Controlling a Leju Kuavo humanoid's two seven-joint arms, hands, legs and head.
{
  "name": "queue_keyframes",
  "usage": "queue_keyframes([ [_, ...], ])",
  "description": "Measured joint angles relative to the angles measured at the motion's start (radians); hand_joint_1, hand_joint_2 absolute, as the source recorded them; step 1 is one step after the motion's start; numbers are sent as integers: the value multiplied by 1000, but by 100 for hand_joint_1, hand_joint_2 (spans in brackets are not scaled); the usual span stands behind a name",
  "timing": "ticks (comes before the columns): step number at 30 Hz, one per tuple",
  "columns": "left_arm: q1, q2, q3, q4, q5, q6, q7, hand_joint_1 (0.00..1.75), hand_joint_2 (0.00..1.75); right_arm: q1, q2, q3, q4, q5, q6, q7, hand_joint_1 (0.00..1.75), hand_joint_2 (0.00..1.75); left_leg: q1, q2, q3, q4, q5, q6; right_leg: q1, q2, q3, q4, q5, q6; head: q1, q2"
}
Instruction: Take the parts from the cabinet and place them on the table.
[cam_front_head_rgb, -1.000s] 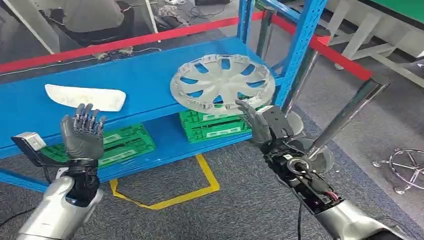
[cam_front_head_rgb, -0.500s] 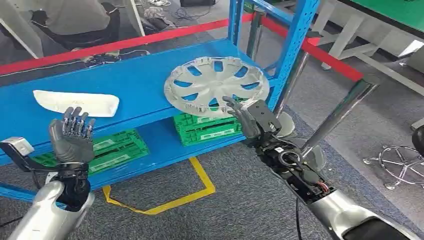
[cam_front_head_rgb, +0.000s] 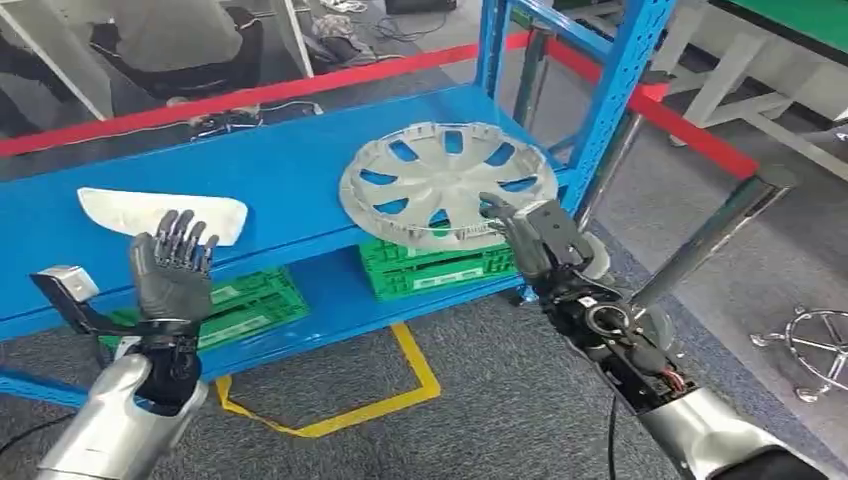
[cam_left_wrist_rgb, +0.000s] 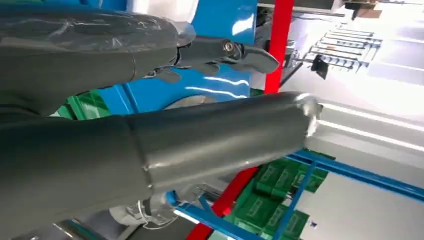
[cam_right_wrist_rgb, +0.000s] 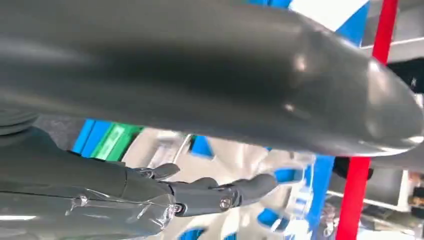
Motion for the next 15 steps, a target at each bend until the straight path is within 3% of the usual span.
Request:
queue_keyframes([
  [1,-1,0,0,0,0,0,0,0,0,-2,0,-2,0,0,-1,-1,0,0,1,0,-15,36,-16,-6,-1,0,4,-2,-3,-4,-5,0],
  [4,1,1,0,-1,-2,0,1,0,0,-4,0,0,0,0,1,2,0,0,4,0,-163,292,-108,-16,-1,0,9,-2,-11,-14,-26,0],
  [5,5,1,0,-1,-3,0,1,0,0,-3,0,0,0,0,0,4,0,0,5,0,-200,340,-109,-16,-1,0,12,-2,-14,-15,-29,0],
  [6,8,2,0,-1,-4,0,2,0,0,-3,0,0,0,0,-1,5,0,0,5,0,-210,334,-85,-14,-1,1,17,-2,-17,-14,-33,0],
  [7,8,3,0,-1,-5,0,3,0,0,-3,0,-1,0,0,-1,5,0,0,5,0,-196,283,-40,-12,-1,3,23,-2,-22,-14,-37,0],
  [9,6,5,0,-1,-9,-1,4,0,0,-3,0,-1,-1,0,-2,7,0,0,4,0,-118,90,77,1,1,5,41,-2,-34,-11,-48,0],
  [10,5,5,0,-1,-9,-1,4,0,0,-3,0,-1,-1,0,-2,8,0,0,0,0,-89,18,102,11,0,5,44,-4,-39,-8,-51,0],
  [11,3,5,0,-1,-11,-1,5,0,0,-4,0,-1,-2,0,-2,10,0,0,-6,0,-72,-6,82,13,8,7,44,-3,-44,-1,-54,0],
  [14,3,5,0,-2,-12,-2,8,0,0,-3,0,-1,-2,0,-3,14,0,0,-8,-2,-69,-7,74,20,4,7,52,-15,-48,14,-48,0],
  [15,2,4,0,-5,-12,-2,8,0,0,-2,-1,-1,-4,0,-3,15,0,0,4,-1,-55,-21,76,23,9,7,55,-16,-54,20,-46,0],
])
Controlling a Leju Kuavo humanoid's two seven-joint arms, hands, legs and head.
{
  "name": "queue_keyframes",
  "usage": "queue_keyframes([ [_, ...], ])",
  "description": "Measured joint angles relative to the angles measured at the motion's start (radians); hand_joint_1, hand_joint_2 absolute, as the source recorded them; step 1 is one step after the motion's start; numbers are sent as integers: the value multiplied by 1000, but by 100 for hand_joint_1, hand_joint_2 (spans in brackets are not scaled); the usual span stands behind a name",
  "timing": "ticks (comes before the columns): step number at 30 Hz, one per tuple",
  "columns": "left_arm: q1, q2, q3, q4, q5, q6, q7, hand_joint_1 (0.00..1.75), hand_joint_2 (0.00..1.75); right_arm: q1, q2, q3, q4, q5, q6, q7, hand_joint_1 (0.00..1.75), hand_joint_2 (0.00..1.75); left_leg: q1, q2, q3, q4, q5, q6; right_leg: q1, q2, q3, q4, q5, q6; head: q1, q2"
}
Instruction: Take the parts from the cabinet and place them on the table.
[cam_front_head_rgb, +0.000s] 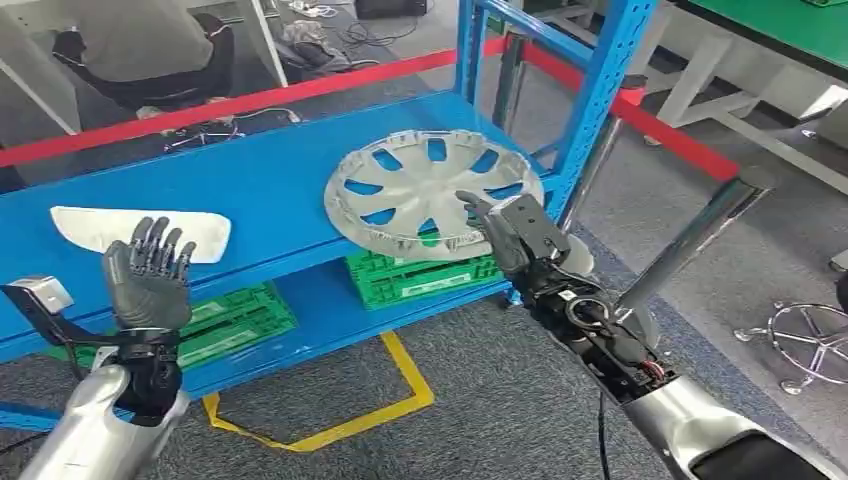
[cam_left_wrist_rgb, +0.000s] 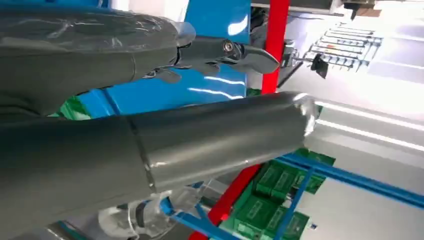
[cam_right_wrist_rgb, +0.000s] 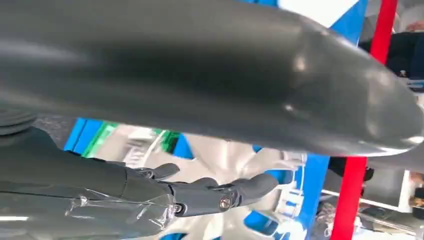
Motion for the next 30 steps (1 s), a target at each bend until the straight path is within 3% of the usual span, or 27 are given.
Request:
queue_keyframes([
  [1,0,0,0,0,0,-1,-1,0,0,3,-5,-2,0,0,0,-1,0,0,0,0,11,-7,-2,3,-3,-5,-8,23,-11,3,5,0],
  [2,-3,-1,0,-1,0,-1,0,0,0,1,-5,-2,0,0,-2,1,0,0,1,1,18,-7,-8,12,-4,-8,-36,86,-39,5,12,0],
  [4,-1,-3,0,-1,0,-2,1,0,0,6,-6,-2,0,0,-2,3,0,0,1,1,27,-7,-16,18,-4,-9,-136,271,-107,10,27,0],
  [5,2,-3,0,-1,0,-2,3,0,0,11,-8,-3,0,0,-3,5,0,0,1,1,32,-7,-21,18,-4,-9,-176,333,-118,12,30,0],
  [6,5,-3,0,-1,0,-2,4,0,0,15,-10,-3,0,4,-3,8,0,0,1,0,40,-6,-27,17,-5,-9,-193,346,-103,14,37,0],
  [8,8,-2,0,-1,0,-2,6,0,0,14,-14,-5,0,17,-3,14,0,0,1,-2,60,-4,-43,13,-10,-10,-157,229,-8,14,47,0],
  [9,8,-2,0,-1,0,-2,6,0,0,12,-16,-7,0,19,-2,16,0,0,2,-2,71,1,-54,9,-12,-12,-114,121,59,14,51,0],
  [10,8,-2,0,-1,0,-2,7,0,0,11,-18,-8,0,24,0,19,0,0,1,-2,74,4,-63,3,-13,-15,-90,47,90,14,54,0],
  [11,7,-1,0,-2,0,-2,7,0,0,8,-19,-9,1,33,2,24,0,0,-7,-3,71,11,-69,-4,-7,-13,-62,32,70,11,53,0],
  [12,8,0,0,-3,0,-2,9,0,0,5,-23,-11,0,40,5,26,0,0,-6,-3,65,13,-70,-7,-9,-11,-59,20,57,0,52,0],
  [14,11,1,0,-5,0,-2,10,0,0,5,-29,-16,1,53,18,42,0,0,-6,-3,66,6,-67,-12,-5,-8,-63,24,55,-7,42,0],
  [16,12,7,1,-10,0,-2,10,0,0,-3,-35,-21,0,51,41,59,0,0,-3,0,62,31,-84,-23,-14,-9,-48,12,55,-18,42,0],
  [17,11,7,1,-11,0,-2,10,0,0,-9,-43,-26,1,47,53,68,0,175,-8,-1,61,48,-48,-21,-8,-6,-49,15,53,-15,33,0],
  [19,11,13,1,-14,0,-2,11,0,0,-17,-52,-30,4,38,85,96,0,175,-10,-4,52,46,-29,6,-8,-4,-44,12,52,-14,29,0],
  [22,12,20,3,-21,0,10,11,0,0,-28,-74,-32,5,56,133,138,0,175,-8,-2,55,44,-31,6,-6,-3,-45,10,51,-15,22,0],
  [25,15,26,3,-28,0,13,11,0,0,-41,-93,-31,12,80,173,172,0,175,-5,0,67,19,-50,16,1,-6,-48,10,50,-19,14,0],
  [26,18,27,3,-32,0,14,11,0,0,-44,-98,-30,13,87,183,185,0,175,-3,1,77,1,-62,15,3,-7,-50,11,50,-21,12,0],
  [27,19,29,4,-34,0,14,12,0,0,-46,-102,-29,15,93,197,202,0,175,1,1,83,-10,-72,-1,6,-9,-53,12,51,-23,11,0],
  [28,23,30,4,-35,0,14,15,0,0,-49,-108,-26,18,103,213,222,0,175,4,0,82,-11,-68,-25,8,-10,-53,12,52,-24,14,0],
  [30,28,32,6,-37,0,14,18,0,0,-54,-114,-21,24,128,246,251,0,175,5,0,83,-11,-68,-25,8,-11,-52,12,53,-26,13,0],
])
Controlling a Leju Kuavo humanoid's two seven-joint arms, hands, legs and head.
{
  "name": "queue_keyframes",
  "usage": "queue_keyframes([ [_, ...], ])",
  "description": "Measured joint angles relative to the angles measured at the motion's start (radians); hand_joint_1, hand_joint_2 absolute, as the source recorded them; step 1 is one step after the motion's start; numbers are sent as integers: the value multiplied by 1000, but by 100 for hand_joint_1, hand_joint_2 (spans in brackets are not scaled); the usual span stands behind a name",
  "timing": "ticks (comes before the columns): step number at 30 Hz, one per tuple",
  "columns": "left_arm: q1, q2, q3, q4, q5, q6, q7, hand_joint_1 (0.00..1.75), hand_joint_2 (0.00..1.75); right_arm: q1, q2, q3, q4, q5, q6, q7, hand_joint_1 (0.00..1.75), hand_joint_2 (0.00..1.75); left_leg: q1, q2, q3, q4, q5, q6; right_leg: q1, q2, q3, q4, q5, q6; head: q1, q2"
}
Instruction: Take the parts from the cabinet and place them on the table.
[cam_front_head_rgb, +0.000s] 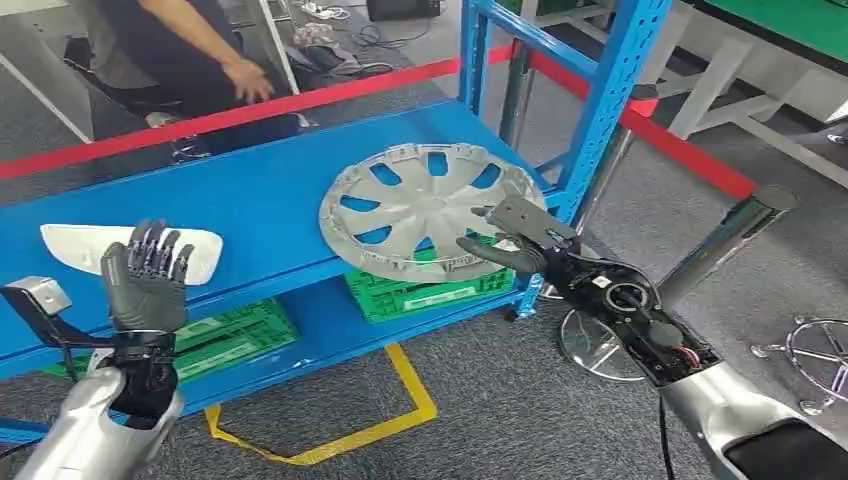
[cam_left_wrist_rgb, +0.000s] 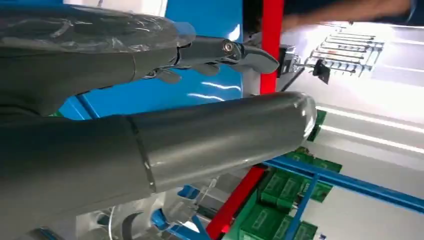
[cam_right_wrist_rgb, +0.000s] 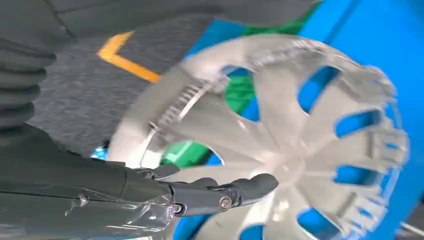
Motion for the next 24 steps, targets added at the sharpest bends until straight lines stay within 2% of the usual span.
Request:
queue_keyframes([
  [2,0,2,2,-3,-3,0,3,0,0,-7,-5,12,7,34,40,21,0,175,0,0,0,0,1,-2,0,0,1,0,1,-1,0,0],
  [7,1,3,3,-9,-3,-1,8,0,0,-17,-12,35,21,71,78,41,0,175,-2,0,0,2,2,-1,-2,-1,2,0,3,-1,4,0],
  [13,-1,2,3,-10,-7,-5,14,0,0,-36,-30,86,35,148,182,92,0,175,-2,0,1,3,2,-1,-3,-1,2,-1,4,-1,6,0],
  [19,-4,2,3,-11,-14,2,18,0,0,-66,-57,135,71,230,246,70,0,175,-2,0,0,3,2,-1,-3,-1,3,-1,4,-1,7,0],
  [24,-3,2,3,-14,-15,6,28,0,0,-115,-80,160,125,272,260,29,0,175,-2,0,0,3,2,-1,-3,-1,3,-1,4,-1,6,0],
])
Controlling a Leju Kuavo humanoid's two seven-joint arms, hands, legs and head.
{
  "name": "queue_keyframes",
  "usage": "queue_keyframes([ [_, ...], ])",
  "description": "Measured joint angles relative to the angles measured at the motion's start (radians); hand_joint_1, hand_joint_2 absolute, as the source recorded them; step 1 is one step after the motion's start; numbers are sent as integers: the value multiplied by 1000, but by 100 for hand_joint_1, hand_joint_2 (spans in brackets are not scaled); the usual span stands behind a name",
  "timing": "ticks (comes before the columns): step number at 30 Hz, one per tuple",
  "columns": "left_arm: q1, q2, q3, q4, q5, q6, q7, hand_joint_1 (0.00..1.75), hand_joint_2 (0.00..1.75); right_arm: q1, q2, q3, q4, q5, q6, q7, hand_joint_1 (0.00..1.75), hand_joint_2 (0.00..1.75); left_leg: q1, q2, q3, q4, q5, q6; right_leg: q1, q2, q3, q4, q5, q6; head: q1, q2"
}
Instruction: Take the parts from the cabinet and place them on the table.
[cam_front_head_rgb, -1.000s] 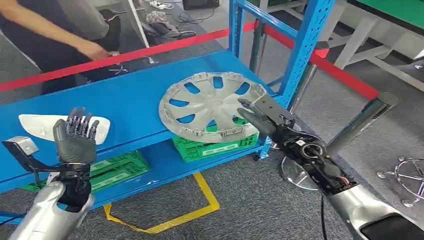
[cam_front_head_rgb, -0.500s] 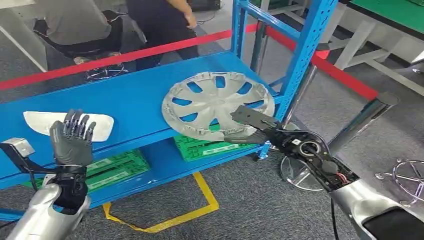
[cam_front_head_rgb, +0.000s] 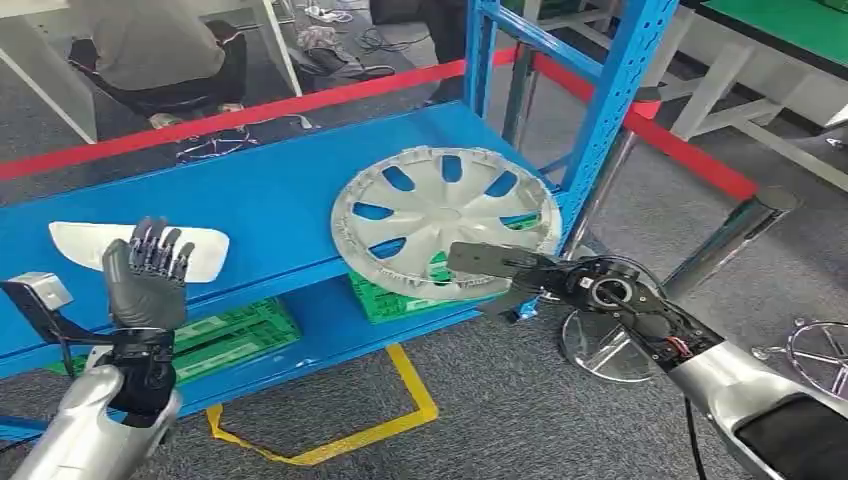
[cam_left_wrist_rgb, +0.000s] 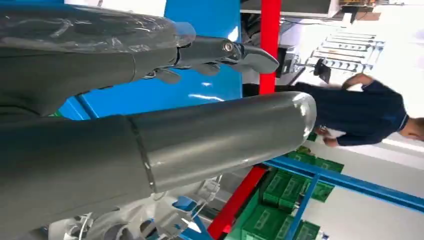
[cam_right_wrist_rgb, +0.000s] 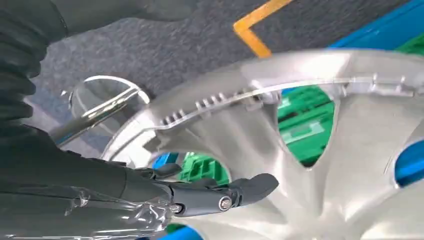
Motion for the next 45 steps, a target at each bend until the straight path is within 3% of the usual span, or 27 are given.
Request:
queue_keyframes([
  [14,17,5,1,-22,-5,0,14,0,0,-160,-63,22,169,66,-3,-97,0,175,0,0,0,0,0,0,0,0,0,0,1,1,1,0],
  [21,21,8,7,-31,-5,0,20,0,0,-200,-75,23,227,66,-4,-103,0,175,0,0,0,0,0,0,0,0,0,-1,1,1,1,0],
  [37,33,21,10,-48,-5,5,21,0,0,-324,-120,15,438,134,-107,-211,0,175,-1,0,0,1,0,0,-1,0,0,-1,1,1,3,0],
  [45,42,24,10,-55,-3,6,19,0,0,-376,-119,14,488,138,-106,-249,0,175,-1,0,-1,0,1,1,-1,0,0,-1,1,1,3,0],
])
